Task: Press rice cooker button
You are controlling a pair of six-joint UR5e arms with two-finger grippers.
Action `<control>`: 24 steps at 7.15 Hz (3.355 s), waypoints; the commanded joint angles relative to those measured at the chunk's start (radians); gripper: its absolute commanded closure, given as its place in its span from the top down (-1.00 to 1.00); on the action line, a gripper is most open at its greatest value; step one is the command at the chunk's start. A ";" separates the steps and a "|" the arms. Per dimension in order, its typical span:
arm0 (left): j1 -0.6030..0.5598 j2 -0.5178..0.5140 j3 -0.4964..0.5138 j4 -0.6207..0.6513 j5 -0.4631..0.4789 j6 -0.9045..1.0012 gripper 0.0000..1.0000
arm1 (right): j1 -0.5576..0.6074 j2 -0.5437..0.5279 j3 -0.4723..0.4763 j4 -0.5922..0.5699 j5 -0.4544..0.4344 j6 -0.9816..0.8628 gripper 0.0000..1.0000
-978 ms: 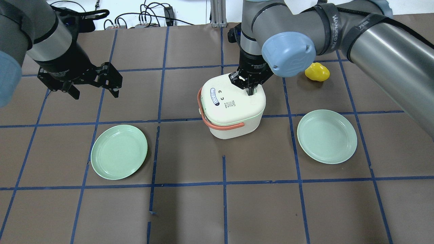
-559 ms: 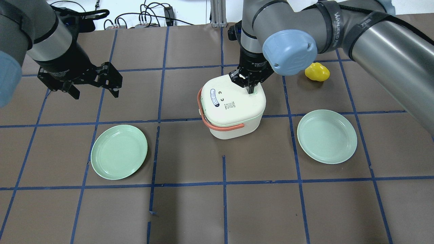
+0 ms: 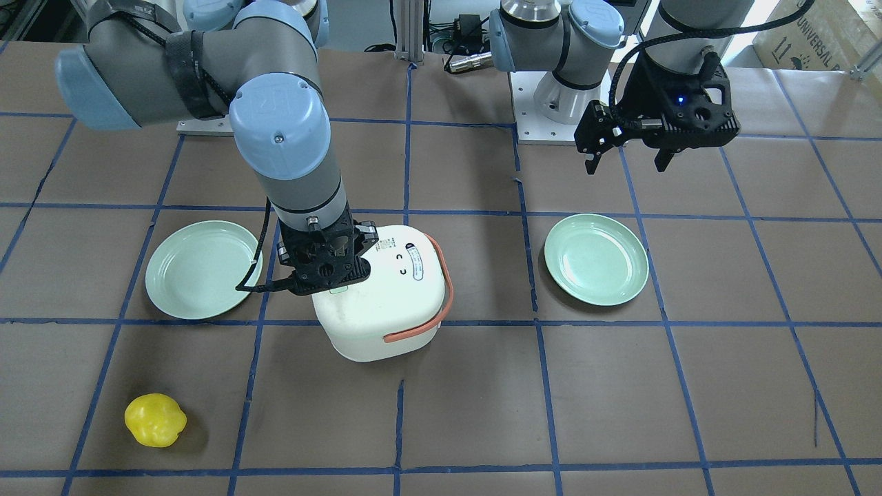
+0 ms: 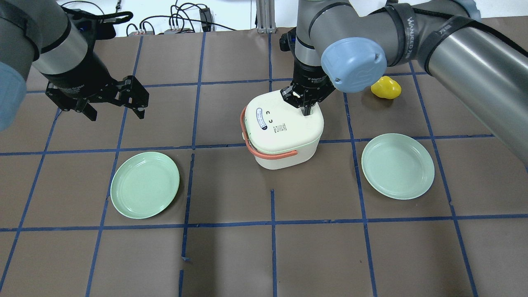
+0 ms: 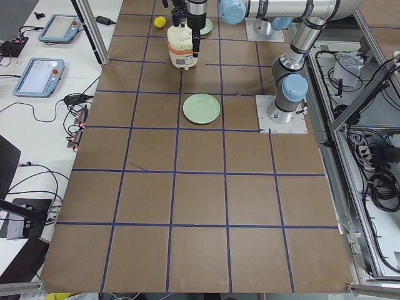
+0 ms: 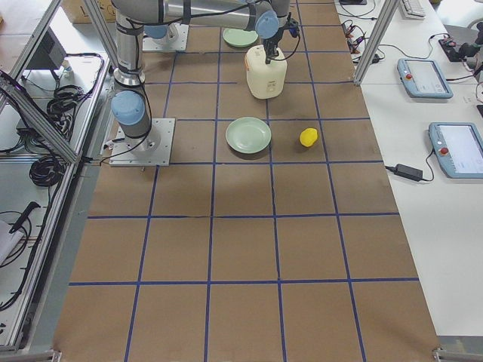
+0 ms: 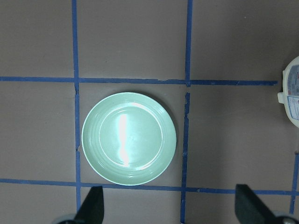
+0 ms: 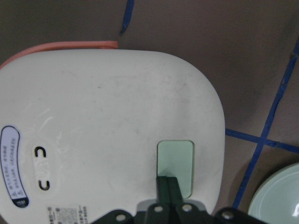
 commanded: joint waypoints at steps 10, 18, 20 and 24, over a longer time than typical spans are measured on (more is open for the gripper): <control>0.000 0.000 0.000 0.000 0.000 0.000 1.00 | -0.002 -0.049 -0.116 0.066 -0.014 0.008 0.38; 0.000 0.000 0.000 0.000 0.000 0.000 1.00 | -0.223 -0.124 -0.176 0.163 -0.049 0.000 1.00; 0.000 0.000 0.000 0.000 0.000 0.000 1.00 | -0.283 -0.135 -0.175 0.187 -0.058 -0.011 1.00; 0.000 0.000 0.000 0.000 0.000 0.000 1.00 | -0.294 -0.166 -0.163 0.221 -0.052 -0.015 1.00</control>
